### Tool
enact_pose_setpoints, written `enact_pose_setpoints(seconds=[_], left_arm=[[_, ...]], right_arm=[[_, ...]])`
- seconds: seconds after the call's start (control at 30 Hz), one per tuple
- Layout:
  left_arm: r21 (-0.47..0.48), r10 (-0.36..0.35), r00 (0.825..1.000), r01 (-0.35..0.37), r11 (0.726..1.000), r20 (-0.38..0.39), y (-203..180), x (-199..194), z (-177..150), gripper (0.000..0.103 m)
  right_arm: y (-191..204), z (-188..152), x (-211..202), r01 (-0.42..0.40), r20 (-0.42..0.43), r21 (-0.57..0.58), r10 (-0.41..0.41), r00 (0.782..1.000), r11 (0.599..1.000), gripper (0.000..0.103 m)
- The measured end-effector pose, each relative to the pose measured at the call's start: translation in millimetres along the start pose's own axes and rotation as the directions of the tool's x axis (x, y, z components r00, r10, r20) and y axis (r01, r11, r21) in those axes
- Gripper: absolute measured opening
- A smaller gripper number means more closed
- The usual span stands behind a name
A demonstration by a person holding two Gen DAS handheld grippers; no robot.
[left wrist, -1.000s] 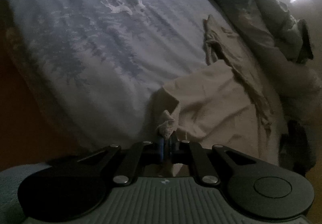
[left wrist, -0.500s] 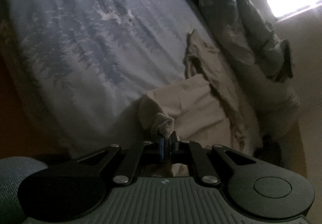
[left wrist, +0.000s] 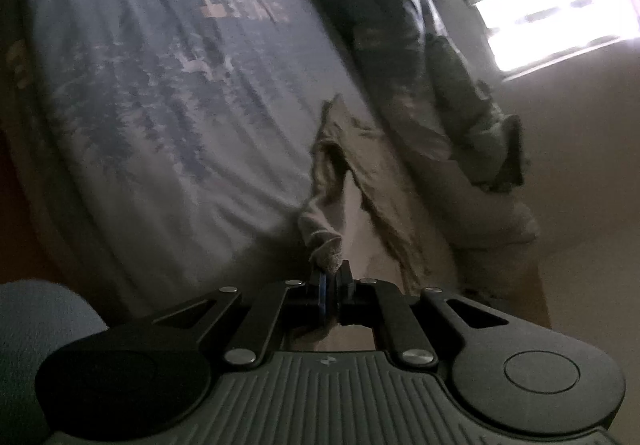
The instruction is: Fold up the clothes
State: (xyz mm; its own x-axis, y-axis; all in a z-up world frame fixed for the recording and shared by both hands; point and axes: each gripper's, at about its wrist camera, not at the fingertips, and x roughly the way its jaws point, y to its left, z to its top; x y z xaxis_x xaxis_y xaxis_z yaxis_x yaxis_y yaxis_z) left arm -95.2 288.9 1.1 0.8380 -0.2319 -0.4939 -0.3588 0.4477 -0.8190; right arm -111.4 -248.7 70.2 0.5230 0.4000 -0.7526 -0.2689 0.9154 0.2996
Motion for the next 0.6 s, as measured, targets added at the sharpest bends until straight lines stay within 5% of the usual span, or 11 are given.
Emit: enact_pose_setpoints(seconds=[0.43,0.6], left_arm=[[-0.053,-0.071,0.996,0.073,0.996,0.045,-6,-72,-24,0.008],[-0.141,-0.082,0.993,0.092,0.986,0.081,3,-86,-27,0.008]], right_arm=[[1,-6,-69,-0.063,0.04,0.008,0.063,0.997,0.998,0.006],[-1,-12,-99,-0.101,0.065,0.077,0.096,0.993,0.992,0.006]])
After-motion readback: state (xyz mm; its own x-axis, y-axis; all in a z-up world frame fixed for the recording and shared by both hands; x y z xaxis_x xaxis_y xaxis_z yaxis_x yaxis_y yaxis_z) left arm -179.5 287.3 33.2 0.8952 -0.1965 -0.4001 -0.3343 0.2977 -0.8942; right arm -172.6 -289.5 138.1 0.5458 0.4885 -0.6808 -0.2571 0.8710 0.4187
